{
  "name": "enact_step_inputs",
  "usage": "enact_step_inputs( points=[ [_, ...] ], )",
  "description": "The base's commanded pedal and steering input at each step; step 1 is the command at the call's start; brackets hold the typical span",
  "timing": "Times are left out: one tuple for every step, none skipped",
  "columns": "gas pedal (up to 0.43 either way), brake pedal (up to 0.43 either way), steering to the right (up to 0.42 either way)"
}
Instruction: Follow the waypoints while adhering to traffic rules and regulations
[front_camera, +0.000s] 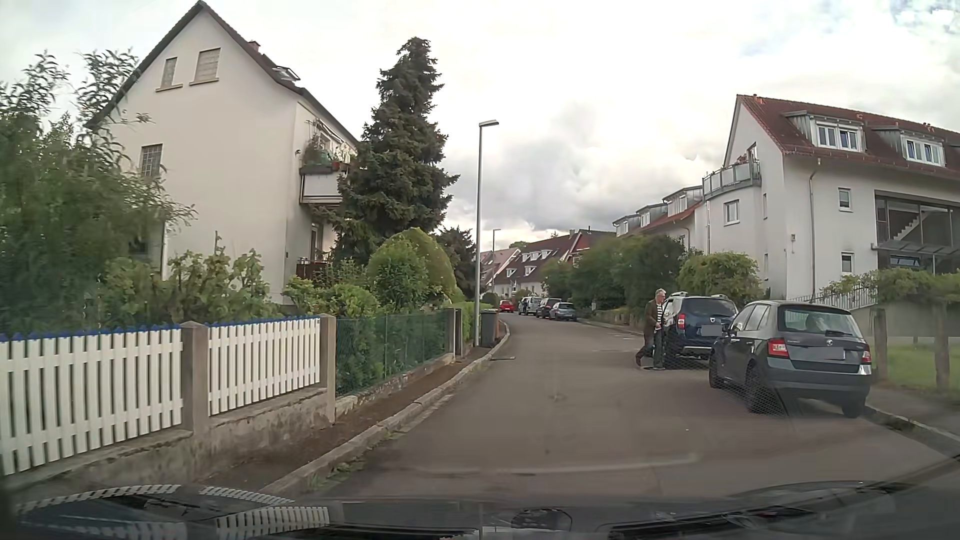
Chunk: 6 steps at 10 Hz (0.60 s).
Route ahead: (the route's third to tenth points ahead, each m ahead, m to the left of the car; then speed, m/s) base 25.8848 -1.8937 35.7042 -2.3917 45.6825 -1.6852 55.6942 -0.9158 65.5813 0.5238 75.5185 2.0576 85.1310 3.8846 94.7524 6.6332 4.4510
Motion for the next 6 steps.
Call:
enact_step_inputs(
  points=[
    [0.039,0.0,0.085],
    [0.047,0.0,0.083],
    [0.047,0.0,0.083],
    [0.047,0.0,0.082],
    [0.059,0.0,0.079],
    [0.059,0.0,0.077]
  ],
)
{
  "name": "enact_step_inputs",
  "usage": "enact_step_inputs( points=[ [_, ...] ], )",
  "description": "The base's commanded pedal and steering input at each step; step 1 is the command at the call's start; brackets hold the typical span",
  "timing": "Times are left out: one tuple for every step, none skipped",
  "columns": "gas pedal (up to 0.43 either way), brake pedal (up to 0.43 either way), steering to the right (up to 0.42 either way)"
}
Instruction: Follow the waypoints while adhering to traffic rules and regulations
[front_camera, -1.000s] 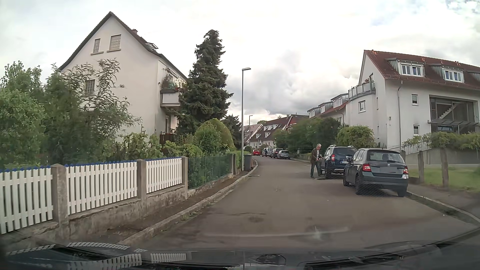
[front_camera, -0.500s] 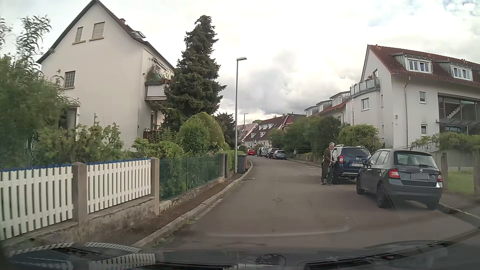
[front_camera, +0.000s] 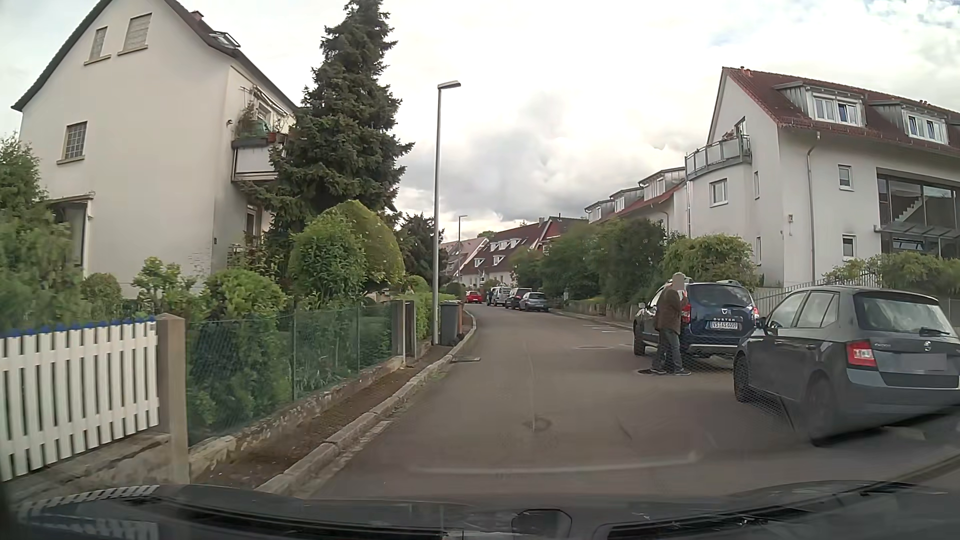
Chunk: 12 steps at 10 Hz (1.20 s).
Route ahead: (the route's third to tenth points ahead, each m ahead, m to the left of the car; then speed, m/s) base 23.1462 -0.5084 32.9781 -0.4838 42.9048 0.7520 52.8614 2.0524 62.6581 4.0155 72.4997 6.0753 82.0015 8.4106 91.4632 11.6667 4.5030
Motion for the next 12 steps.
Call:
enact_step_inputs(
  points=[
    [0.059,0.0,0.076],
    [0.059,0.0,0.071],
    [0.059,0.0,0.061],
    [0.059,0.0,0.052],
    [0.059,0.0,0.051],
    [0.059,0.0,0.049],
    [0.059,0.0,0.043],
    [0.059,0.0,0.035],
    [0.059,0.0,0.026],
    [0.059,0.0,0.023],
    [0.059,0.0,0.022],
    [0.059,0.0,0.02]
  ],
)
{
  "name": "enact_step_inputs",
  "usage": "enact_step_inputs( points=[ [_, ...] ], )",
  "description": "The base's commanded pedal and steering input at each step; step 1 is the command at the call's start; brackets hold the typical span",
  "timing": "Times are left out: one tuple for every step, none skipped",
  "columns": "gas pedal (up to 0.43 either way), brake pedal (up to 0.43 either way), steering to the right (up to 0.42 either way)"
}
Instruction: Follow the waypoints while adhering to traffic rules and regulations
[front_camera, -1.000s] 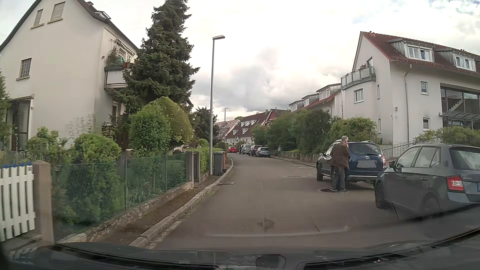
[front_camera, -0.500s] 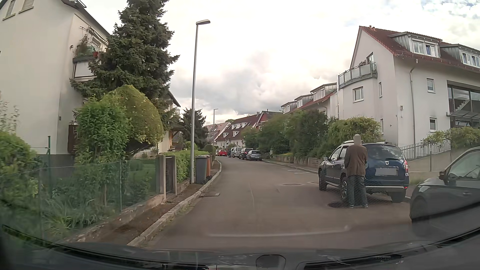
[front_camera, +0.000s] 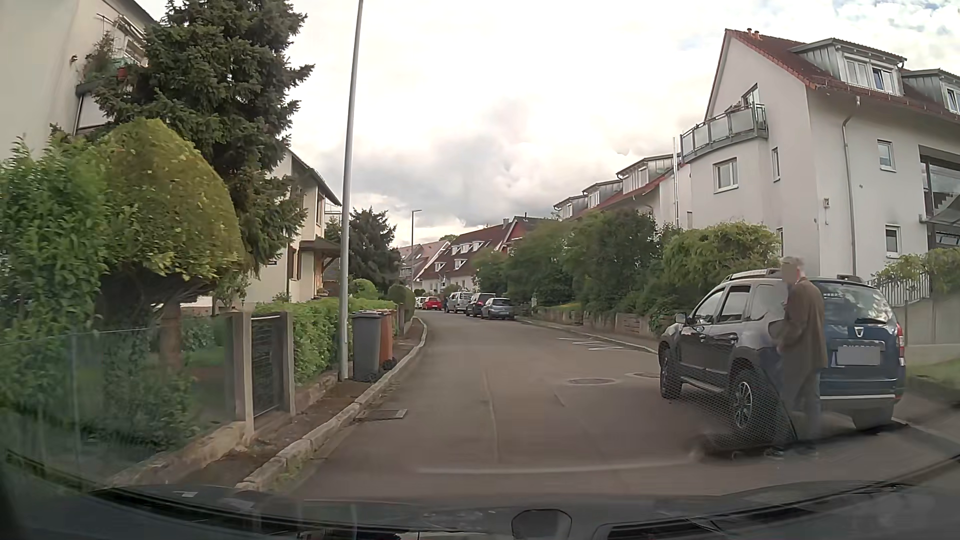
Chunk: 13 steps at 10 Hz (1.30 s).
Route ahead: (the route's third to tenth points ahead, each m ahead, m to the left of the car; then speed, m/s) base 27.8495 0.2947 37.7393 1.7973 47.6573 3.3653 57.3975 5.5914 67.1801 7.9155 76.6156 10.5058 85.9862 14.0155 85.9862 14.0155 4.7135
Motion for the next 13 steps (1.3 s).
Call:
enact_step_inputs(
  points=[
    [0.059,0.0,0.018],
    [0.067,0.0,0.012],
    [0.067,0.0,0.006],
    [0.067,0.0,0.005],
    [0.067,0.0,0.005],
    [0.067,0.0,0.004],
    [0.067,0.0,0.003],
    [0.079,0.0,0.003],
    [0.079,0.0,0.003],
    [0.079,0.0,0.003],
    [0.079,0.0,0.003],
    [0.079,0.0,0.003],
    [0.079,0.0,0.002]
  ],
)
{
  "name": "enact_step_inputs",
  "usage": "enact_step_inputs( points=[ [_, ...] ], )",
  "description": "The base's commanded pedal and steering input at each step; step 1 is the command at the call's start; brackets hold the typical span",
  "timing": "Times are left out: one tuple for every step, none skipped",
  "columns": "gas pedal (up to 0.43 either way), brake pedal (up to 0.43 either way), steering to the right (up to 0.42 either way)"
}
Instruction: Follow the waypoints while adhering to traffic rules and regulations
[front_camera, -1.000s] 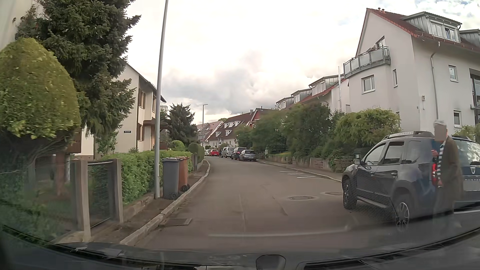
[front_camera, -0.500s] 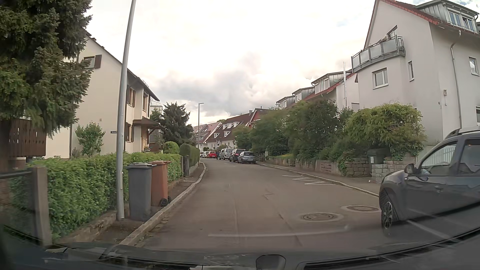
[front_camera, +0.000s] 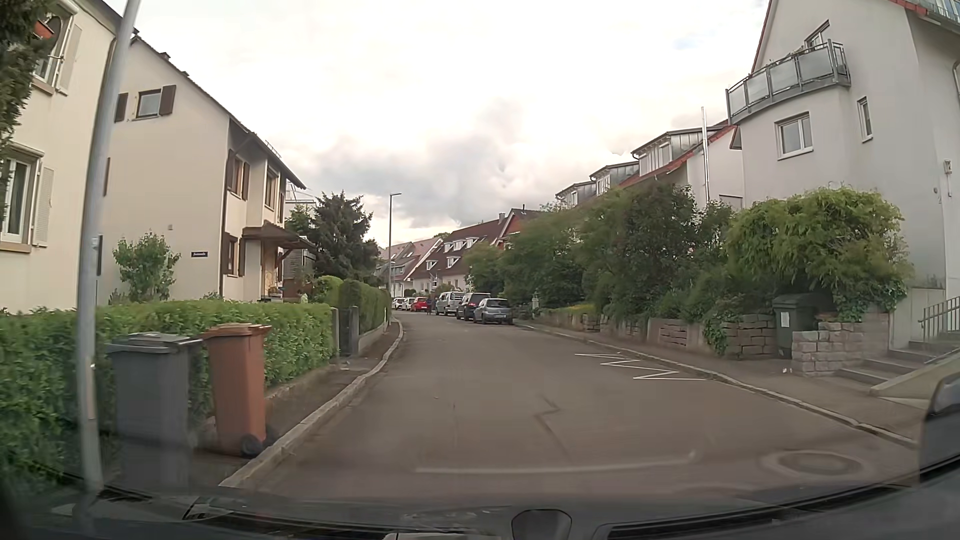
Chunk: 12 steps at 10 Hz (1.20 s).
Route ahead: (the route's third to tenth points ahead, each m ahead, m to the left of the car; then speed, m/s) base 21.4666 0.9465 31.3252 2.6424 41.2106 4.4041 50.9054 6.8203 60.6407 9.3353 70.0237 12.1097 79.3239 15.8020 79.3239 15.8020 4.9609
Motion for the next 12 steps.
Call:
enact_step_inputs(
  points=[
    [0.079,0.0,0.002],
    [0.079,0.0,0.002],
    [0.079,0.0,0.001],
    [0.079,0.0,0.001],
    [0.079,0.0,0.001],
    [0.079,0.0,0.0],
    [0.079,0.0,-0.002],
    [0.079,0.0,-0.002],
    [0.079,0.0,-0.002],
    [0.079,0.0,-0.002],
    [0.079,0.0,-0.002],
    [0.079,0.0,-0.003]
  ],
)
